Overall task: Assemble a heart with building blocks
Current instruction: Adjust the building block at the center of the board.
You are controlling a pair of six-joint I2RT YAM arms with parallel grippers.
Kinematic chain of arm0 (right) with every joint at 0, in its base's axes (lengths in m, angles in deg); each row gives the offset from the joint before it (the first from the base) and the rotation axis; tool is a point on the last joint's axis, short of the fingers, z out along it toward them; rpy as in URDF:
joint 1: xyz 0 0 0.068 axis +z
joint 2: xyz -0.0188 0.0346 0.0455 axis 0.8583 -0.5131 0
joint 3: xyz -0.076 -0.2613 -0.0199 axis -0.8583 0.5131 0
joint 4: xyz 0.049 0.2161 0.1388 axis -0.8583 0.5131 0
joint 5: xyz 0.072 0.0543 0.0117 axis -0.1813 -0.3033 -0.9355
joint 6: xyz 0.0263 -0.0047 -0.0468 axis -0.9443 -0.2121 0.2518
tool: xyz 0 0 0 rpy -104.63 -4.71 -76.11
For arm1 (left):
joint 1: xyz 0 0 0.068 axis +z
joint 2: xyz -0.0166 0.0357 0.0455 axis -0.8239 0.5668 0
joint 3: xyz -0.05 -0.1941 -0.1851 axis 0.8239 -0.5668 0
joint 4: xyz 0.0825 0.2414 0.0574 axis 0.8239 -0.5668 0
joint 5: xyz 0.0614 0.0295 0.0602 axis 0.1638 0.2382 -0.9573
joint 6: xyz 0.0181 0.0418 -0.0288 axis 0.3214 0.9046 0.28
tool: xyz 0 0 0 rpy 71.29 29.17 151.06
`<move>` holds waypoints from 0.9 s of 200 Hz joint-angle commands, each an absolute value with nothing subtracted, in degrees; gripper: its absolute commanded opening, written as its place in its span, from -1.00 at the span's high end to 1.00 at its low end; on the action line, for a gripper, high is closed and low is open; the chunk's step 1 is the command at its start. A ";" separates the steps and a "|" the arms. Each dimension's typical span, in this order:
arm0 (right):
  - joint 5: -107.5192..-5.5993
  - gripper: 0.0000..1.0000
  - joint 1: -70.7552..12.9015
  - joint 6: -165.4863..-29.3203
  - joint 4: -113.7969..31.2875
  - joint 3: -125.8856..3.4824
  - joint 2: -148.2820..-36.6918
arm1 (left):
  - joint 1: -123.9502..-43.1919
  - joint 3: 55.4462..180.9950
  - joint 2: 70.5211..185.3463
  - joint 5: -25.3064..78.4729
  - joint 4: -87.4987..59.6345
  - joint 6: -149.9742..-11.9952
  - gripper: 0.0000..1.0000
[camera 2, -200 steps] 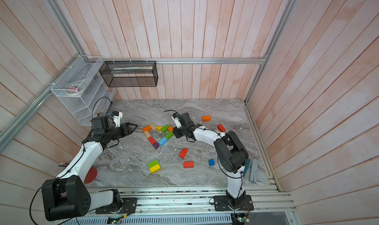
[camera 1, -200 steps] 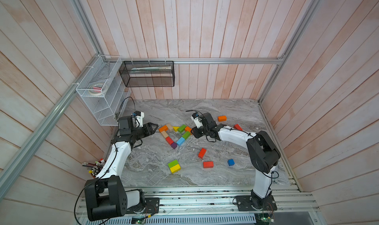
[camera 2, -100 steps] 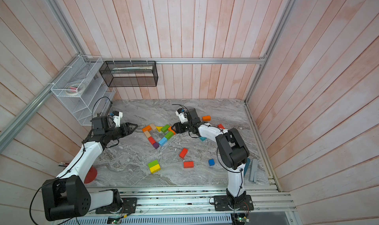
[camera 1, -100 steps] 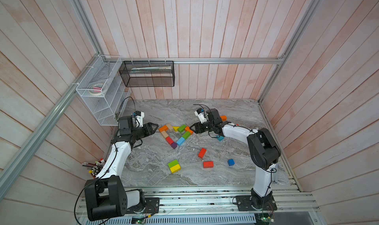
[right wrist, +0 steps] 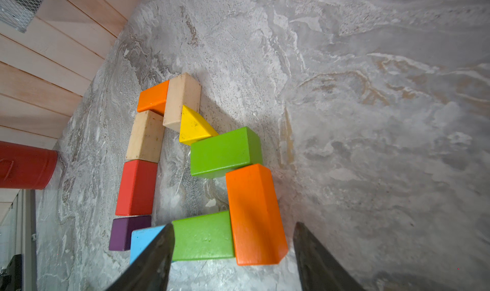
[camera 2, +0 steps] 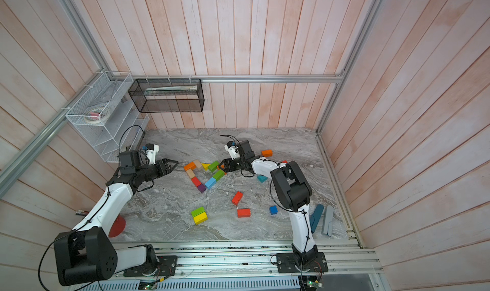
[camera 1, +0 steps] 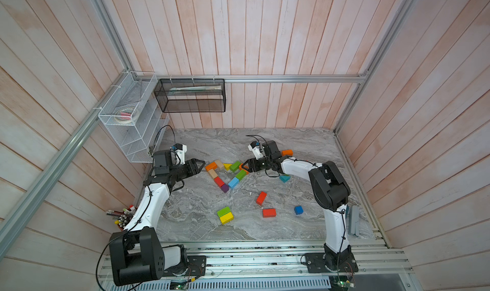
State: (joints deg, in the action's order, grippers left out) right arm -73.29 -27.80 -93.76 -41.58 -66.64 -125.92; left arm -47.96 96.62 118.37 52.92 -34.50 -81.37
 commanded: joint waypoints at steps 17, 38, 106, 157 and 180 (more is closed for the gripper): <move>-75.72 -0.42 -28.03 -94.04 -40.39 -67.85 -127.44 | -47.78 96.57 118.34 53.58 -33.49 -80.82 -0.24; -76.33 -0.42 -28.02 -93.99 -40.34 -67.56 -127.54 | -47.81 96.52 118.33 53.64 -33.35 -80.92 -0.24; -77.58 -0.41 -27.88 -93.73 -39.96 -67.59 -128.31 | -47.78 96.46 118.36 53.57 -33.32 -80.94 -0.24; -78.47 -0.42 -27.61 -93.38 -39.74 -67.89 -128.60 | -47.74 96.52 118.37 53.56 -33.36 -80.92 -0.24; -78.57 -0.40 -27.53 -93.28 -39.66 -67.94 -128.69 | -47.74 96.53 118.34 53.55 -33.34 -80.83 -0.25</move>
State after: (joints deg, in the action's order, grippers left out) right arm -77.07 -27.78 -93.71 -40.31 -66.64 -127.15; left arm -47.96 96.62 118.37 52.94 -34.47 -81.37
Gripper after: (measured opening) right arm 0.707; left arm 0.623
